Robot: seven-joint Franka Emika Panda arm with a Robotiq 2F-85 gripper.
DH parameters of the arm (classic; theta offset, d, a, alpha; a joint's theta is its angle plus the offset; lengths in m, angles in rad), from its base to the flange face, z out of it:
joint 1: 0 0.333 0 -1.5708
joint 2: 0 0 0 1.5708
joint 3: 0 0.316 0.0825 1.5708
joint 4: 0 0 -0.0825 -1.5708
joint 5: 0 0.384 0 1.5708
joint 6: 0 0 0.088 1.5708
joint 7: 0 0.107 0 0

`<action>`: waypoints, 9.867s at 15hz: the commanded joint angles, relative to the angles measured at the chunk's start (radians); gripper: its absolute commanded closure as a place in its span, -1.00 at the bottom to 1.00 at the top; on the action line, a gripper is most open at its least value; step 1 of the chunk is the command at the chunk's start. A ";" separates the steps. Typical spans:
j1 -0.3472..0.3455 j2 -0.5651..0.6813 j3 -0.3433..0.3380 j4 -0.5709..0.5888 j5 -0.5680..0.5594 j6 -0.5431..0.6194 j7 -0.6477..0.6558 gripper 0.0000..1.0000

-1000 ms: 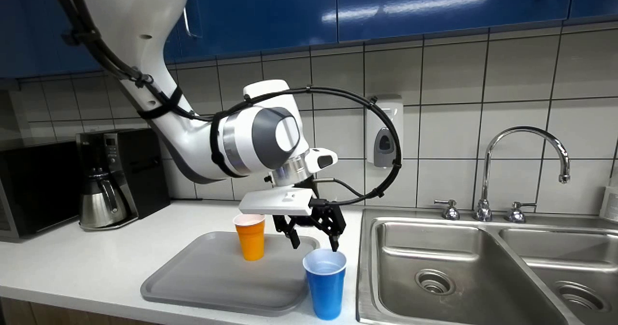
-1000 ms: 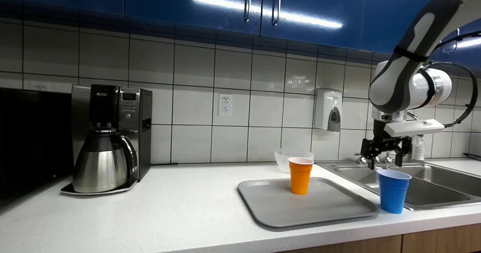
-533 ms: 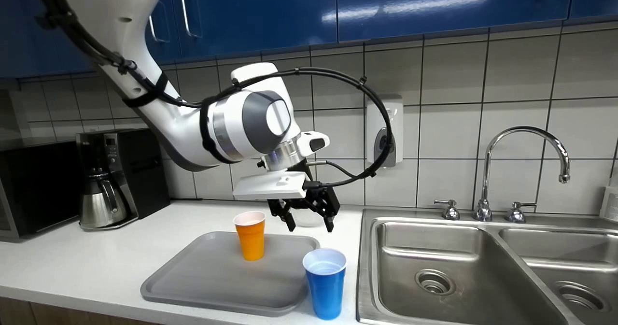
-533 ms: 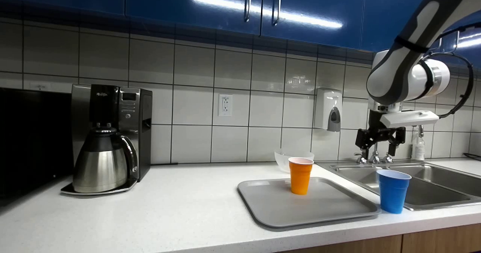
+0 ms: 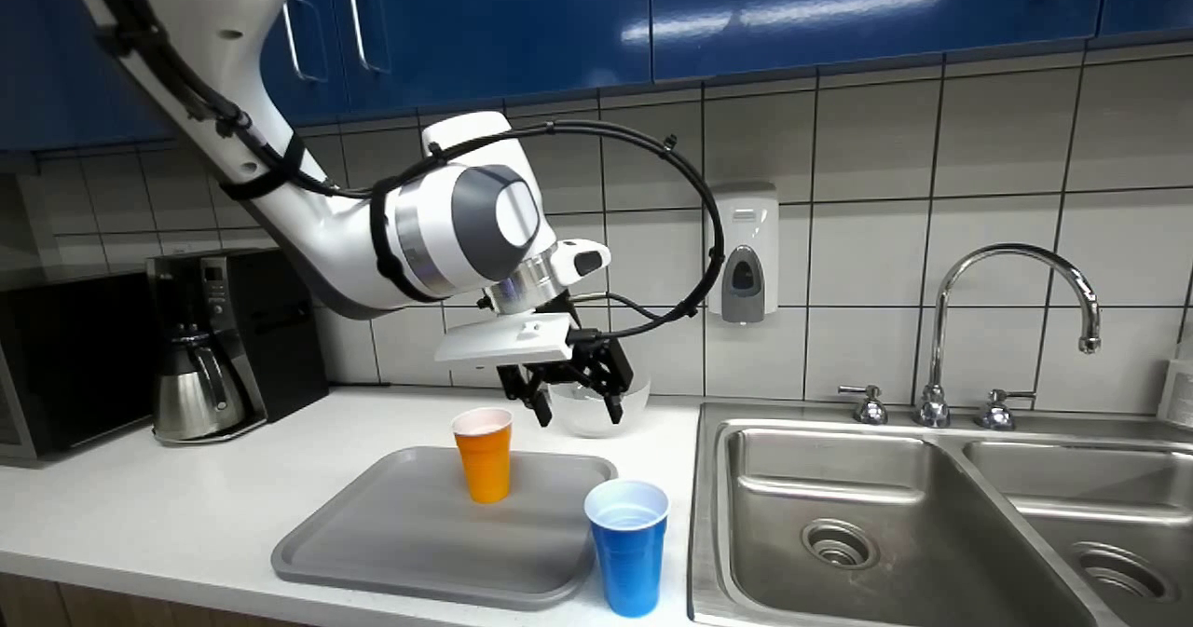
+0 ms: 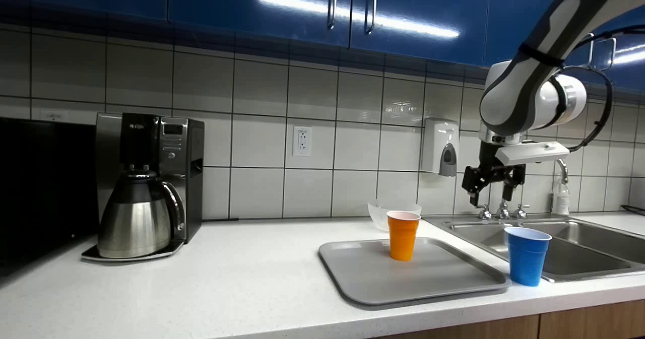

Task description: Pick up the blue paper cup and move it to the bottom right side of the gray tray on the kitchen counter, pick up the orange paper cup and move it to the upper right side of the gray tray on the kitchen counter

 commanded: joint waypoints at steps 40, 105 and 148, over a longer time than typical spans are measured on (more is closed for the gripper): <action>0.173 0.454 0.103 0.329 0.309 0.094 -0.097 0.78; 0.077 0.494 -0.189 0.327 0.278 0.203 0.059 0.43; 0.281 -0.016 -0.241 0.022 -0.021 0.117 0.188 -1.00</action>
